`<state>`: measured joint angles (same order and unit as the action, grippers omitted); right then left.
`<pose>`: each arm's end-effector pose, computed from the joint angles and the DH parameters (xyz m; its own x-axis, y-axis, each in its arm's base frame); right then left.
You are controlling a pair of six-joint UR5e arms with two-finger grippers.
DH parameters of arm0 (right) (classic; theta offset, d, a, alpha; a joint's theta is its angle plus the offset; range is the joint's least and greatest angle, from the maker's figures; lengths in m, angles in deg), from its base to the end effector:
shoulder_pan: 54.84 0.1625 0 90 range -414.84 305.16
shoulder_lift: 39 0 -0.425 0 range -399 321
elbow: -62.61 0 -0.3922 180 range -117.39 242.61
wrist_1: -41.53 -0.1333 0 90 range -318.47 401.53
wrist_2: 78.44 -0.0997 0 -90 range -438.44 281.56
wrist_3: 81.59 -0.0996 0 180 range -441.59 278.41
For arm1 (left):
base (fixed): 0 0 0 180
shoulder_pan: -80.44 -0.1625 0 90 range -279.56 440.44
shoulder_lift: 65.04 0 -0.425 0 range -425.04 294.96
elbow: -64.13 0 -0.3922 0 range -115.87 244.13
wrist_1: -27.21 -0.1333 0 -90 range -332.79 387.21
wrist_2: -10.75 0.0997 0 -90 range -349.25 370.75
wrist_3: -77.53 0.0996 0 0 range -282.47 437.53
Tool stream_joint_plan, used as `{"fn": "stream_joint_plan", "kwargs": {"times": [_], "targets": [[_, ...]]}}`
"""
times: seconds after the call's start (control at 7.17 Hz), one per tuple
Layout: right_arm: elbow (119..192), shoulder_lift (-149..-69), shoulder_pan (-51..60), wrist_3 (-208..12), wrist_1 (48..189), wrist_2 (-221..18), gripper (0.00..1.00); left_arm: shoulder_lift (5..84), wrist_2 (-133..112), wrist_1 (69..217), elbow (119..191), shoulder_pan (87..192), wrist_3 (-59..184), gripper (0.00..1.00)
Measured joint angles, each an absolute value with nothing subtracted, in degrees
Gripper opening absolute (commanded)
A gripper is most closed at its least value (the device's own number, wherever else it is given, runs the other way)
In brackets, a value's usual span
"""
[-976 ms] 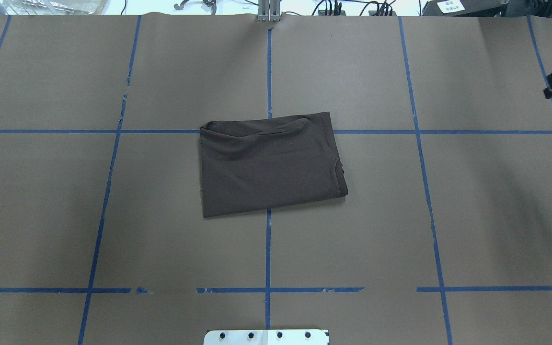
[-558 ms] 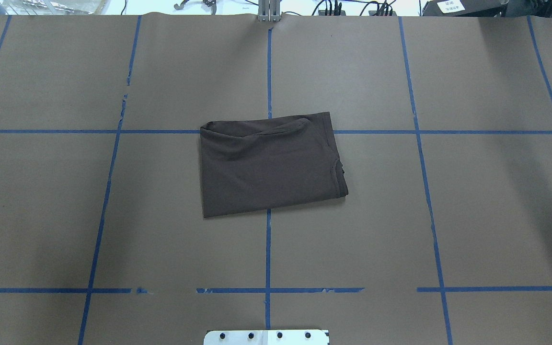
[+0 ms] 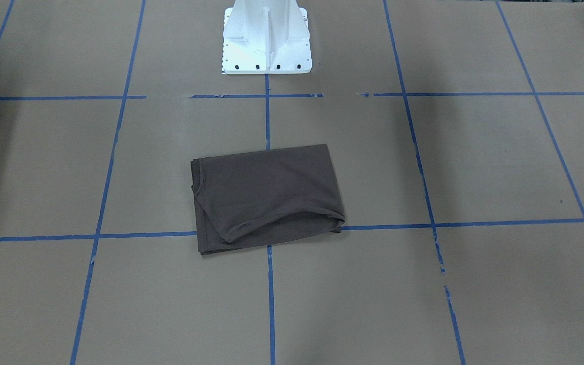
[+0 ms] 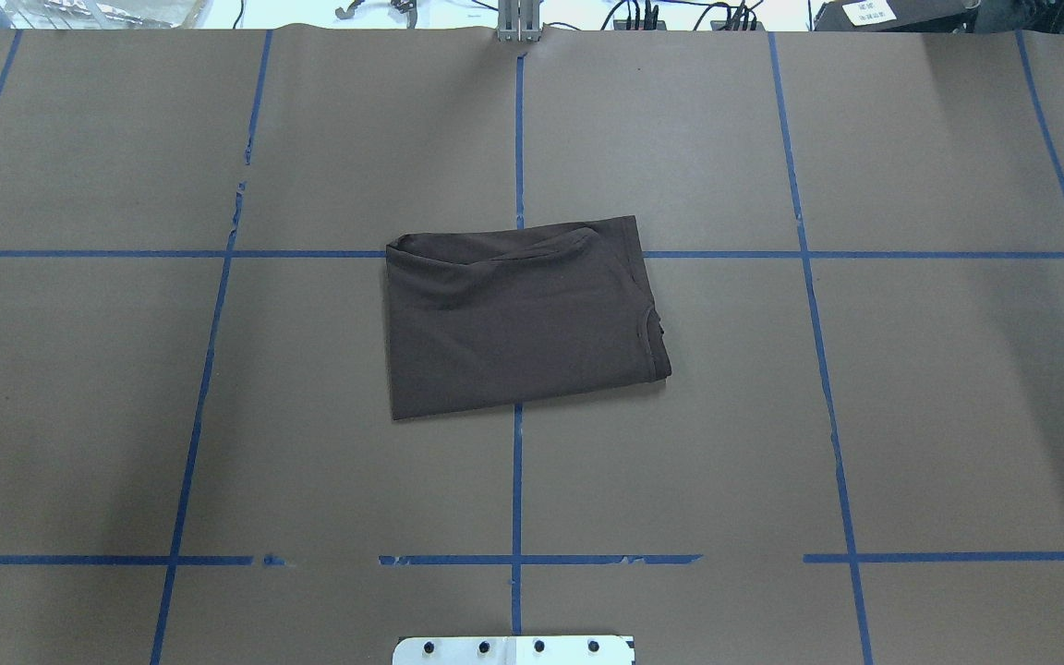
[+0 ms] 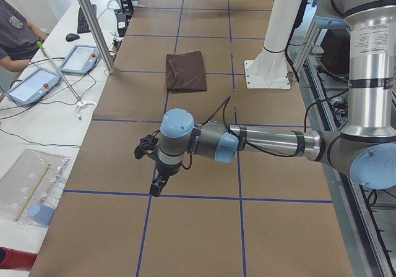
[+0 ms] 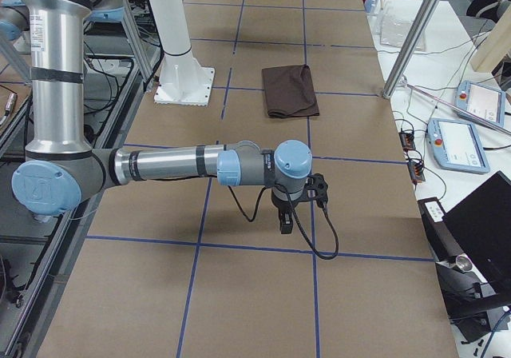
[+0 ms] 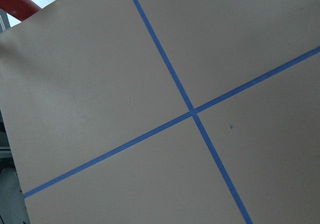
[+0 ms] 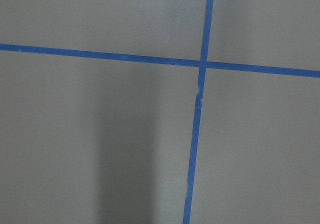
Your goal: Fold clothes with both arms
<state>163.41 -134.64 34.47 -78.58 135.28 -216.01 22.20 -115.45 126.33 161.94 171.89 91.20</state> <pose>0.0544 -0.4509 0.6149 0.6729 -0.0787 0.7356 0.0474 0.9969 0.0633 -0.0868 -0.4845 0.6060 0.7932 0.3497 -0.4986 -0.1677 0.9125 0.3732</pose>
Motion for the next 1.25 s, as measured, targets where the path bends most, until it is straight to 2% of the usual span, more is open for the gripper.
{"fn": "stream_joint_plan", "kwargs": {"times": [0.28, 1.25], "targets": [[163.2, -135.1, 35.3, -78.6, 135.3, -215.8, 1.0, 24.8, -115.9, 123.0, 160.7, 171.7, 89.6, 1.0], [162.6, -138.2, 38.2, -78.8, 135.4, -215.5, 1.0, 23.0, -120.4, 122.3, 159.5, 171.5, 87.6, 1.0]]}}
